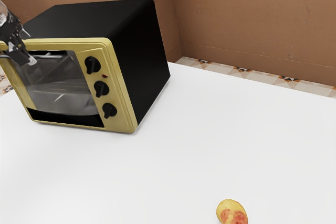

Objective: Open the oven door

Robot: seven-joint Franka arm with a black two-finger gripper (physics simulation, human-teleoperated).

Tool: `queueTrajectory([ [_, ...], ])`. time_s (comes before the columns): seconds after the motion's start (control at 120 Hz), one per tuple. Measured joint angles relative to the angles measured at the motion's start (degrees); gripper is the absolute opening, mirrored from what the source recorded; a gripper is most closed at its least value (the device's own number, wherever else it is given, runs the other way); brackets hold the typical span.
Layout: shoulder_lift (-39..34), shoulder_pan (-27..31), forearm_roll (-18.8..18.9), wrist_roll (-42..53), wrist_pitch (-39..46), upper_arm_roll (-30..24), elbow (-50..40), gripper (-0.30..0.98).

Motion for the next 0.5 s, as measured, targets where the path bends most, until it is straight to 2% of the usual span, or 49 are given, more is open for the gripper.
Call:
queueTrajectory([
  [0.5, -0.9, -0.2, 0.3, 7.5, 1.3, 0.1, -3.6, 0.69],
])
